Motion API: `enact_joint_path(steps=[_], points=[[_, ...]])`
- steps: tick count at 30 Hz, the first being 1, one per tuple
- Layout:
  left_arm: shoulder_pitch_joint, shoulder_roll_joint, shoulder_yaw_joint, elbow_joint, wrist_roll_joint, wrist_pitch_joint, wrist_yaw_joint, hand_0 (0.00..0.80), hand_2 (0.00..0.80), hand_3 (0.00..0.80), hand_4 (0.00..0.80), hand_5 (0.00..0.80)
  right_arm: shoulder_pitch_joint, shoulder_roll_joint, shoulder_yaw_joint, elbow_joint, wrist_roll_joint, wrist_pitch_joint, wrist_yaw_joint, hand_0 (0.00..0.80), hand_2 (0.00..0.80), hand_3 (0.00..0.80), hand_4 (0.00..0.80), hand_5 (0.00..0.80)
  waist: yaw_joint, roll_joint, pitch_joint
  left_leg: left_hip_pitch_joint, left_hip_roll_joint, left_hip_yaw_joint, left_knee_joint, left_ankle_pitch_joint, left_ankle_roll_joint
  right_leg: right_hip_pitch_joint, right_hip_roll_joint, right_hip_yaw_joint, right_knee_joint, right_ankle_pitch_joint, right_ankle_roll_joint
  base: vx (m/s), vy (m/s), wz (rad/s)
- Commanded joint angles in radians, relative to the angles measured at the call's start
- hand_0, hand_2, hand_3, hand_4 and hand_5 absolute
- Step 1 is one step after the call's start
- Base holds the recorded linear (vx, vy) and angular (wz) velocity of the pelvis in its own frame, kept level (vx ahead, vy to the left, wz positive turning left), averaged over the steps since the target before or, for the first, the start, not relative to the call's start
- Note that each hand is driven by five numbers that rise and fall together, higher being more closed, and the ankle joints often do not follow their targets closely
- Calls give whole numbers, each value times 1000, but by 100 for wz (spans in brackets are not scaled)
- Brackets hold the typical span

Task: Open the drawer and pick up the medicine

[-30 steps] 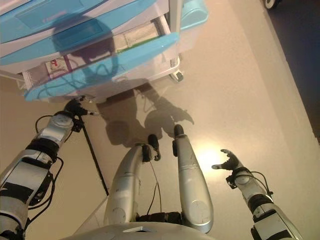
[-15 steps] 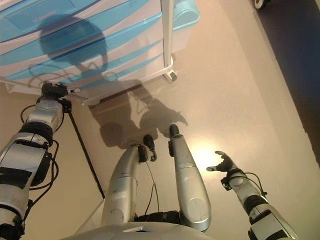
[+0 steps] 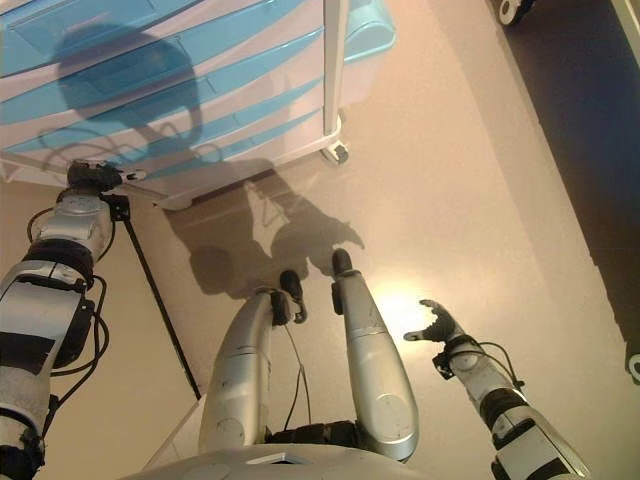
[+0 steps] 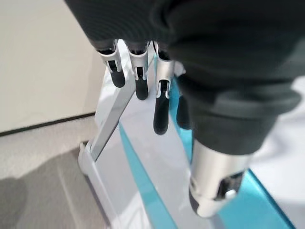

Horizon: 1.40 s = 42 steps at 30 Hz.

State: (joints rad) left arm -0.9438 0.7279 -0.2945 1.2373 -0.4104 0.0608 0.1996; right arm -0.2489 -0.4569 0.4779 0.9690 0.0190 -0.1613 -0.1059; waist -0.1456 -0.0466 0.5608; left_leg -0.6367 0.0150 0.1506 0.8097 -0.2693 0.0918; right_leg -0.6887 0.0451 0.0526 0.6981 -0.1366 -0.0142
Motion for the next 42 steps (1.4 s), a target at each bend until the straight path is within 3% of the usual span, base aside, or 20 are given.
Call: enact_joint_path(steps=[1,7,11,23,32,39,42], points=[[83,29,31,-56,-1,-38,-80,0,0,0,0,0,36,-1,-20,-7,0,-12,-6,0,0,0,0,0,12,21,-49,112,-71,4,-200,56,19,93,0,-16,-100,37,-10,0,0,0],[279,-71,77,-185,-158,-64,-351,0,0,0,0,0,54,16,-59,-5,-21,-31,19,0,0,0,0,0,33,38,-70,180,-83,-19,-269,83,6,154,-22,-25,-157,45,-6,29,-27,4],[460,-158,92,-251,-216,-113,-430,0,0,0,0,0,67,21,-95,-17,-41,-28,52,0,0,0,0,0,56,45,-98,234,-95,-47,-336,116,-9,226,-39,-38,-237,57,-8,28,-51,9],[761,-366,153,-183,-217,-236,-469,0,0,0,0,0,135,59,-182,73,15,-30,172,0,0,0,0,0,120,44,-240,415,-101,-150,-586,226,-68,482,-50,-116,-484,73,-16,23,-87,16],[863,-459,224,-127,-267,-311,-434,0,0,0,0,0,202,131,-275,217,107,2,250,0,0,0,0,0,162,53,-383,555,-85,-185,-750,266,-98,659,-50,-161,-651,98,-7,60,-45,20],[874,-525,144,-14,-63,-334,-463,0,0,0,0,0,208,188,-286,286,107,28,216,0,0,0,0,0,177,44,-457,613,-77,-195,-809,277,-103,725,-51,-197,-712,109,2,-4,-27,22],[879,-548,117,26,-50,-319,-475,0,0,0,0,0,202,199,-279,298,66,25,215,0,0,0,0,0,176,40,-472,633,-78,-188,-814,270,-96,741,-54,-198,-718,113,7,-12,-2,6]])
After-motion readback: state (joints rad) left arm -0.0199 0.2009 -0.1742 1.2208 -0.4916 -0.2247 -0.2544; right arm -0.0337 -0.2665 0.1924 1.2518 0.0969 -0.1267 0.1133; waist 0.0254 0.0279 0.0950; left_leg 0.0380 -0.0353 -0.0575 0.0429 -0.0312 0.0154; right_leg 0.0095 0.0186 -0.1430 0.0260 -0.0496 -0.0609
